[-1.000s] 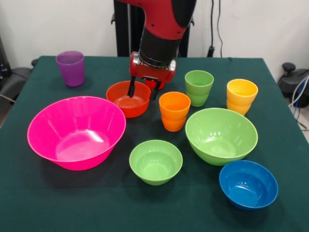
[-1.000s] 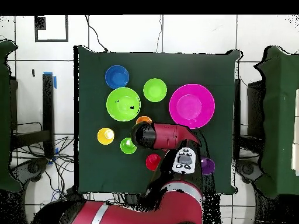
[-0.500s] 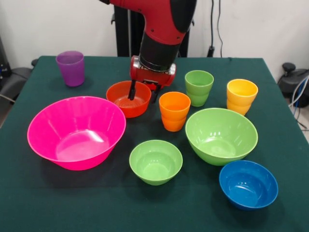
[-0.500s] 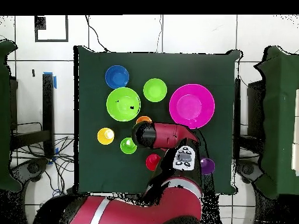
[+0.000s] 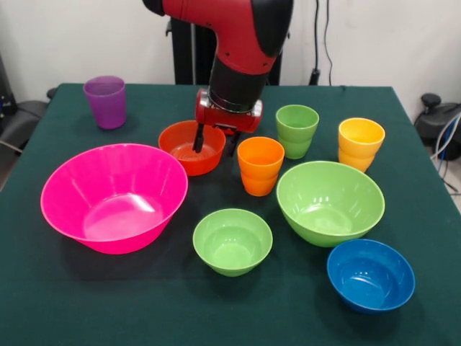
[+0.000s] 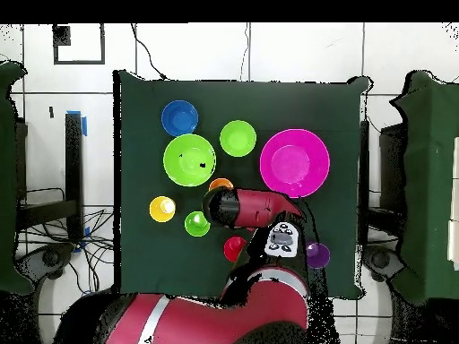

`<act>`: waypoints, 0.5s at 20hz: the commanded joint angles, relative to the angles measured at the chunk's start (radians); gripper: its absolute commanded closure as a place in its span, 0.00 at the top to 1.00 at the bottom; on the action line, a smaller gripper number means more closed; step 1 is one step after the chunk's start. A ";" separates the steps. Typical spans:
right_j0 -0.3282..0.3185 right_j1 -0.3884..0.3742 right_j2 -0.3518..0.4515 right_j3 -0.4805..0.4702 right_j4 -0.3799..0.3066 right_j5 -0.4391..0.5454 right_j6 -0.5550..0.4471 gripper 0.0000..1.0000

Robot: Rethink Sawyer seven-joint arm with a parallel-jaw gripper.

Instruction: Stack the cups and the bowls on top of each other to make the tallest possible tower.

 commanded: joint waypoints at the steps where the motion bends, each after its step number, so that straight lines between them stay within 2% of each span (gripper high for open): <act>1: 0.004 0.043 0.087 -0.063 0.028 0.041 0.128 1.00; 10: 0.008 0.047 0.090 -0.073 0.029 0.038 0.127 1.00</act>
